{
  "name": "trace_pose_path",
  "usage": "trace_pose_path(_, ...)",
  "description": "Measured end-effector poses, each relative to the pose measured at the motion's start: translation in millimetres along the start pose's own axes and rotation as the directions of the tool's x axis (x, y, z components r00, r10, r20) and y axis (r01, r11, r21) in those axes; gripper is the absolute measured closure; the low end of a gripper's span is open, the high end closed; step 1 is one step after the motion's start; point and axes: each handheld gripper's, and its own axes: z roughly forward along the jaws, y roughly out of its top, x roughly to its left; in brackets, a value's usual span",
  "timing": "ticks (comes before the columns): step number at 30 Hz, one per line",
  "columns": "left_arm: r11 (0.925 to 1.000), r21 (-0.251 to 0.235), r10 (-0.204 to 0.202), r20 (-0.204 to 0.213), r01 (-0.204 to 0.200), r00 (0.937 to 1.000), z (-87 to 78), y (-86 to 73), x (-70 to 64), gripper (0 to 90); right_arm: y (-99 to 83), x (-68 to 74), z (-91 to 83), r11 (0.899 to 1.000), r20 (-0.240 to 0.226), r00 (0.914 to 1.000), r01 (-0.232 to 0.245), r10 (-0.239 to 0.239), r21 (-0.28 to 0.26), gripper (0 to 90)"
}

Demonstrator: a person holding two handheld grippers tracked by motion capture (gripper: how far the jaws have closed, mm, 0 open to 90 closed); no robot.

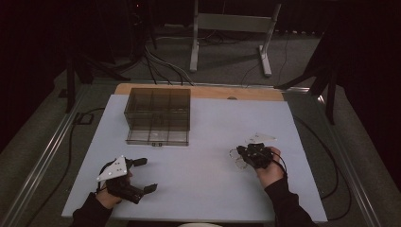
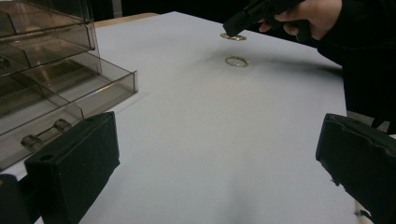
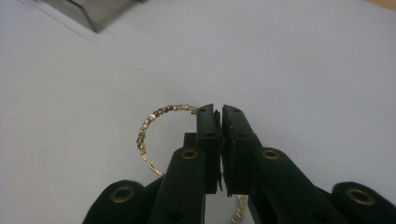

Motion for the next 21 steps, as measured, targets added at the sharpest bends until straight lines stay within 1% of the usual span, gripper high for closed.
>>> trace_pose_path(3, 1.0, 0.003, 0.001, 0.001, -0.001, 1.0, 0.1, 0.0, -0.2, 0.5, 6.8, 5.0, 3.2, 1.0, -0.021, 0.9997, 0.011, -0.011, -0.004, 86.4)
trace_pose_path(6, 1.0, -0.002, -0.004, 0.003, 0.004, 1.0, 0.1, 0.3, 0.6, 0.5, 14.0, 11.4, 7.0, 1.0, -0.032, 0.9991, 0.026, -0.027, -0.008, 86.4)
trace_pose_path(10, 1.0, 0.002, 0.0, 0.003, 0.0, 1.0, -0.1, 0.3, 0.5, 0.5, 22.1, 18.4, 9.8, 0.999, -0.045, 0.998, 0.043, -0.044, -0.017, 86.4)
trace_pose_path(12, 1.0, -0.003, -0.001, 0.002, 0.001, 1.0, -0.4, 0.6, 0.4, 0.5, 29.5, 24.4, 11.9, 0.998, -0.051, 0.9966, 0.063, -0.065, -0.026, 86.4)
trace_pose_path(14, 1.0, -0.001, 0.001, 0.004, -0.001, 1.0, -0.3, 0.4, 0.2, 0.5, 34.8, 28.2, 13.5, 0.997, -0.06, 0.9958, 0.067, -0.069, -0.033, 86.4)
trace_pose_path(21, 1.0, 0.001, 0.003, 0.008, -0.003, 1.0, 0.3, 0.7, -0.4, 0.5, 56.1, 45.2, 23.7, 0.993, -0.091, 0.9895, 0.108, -0.112, -0.043, 86.3)
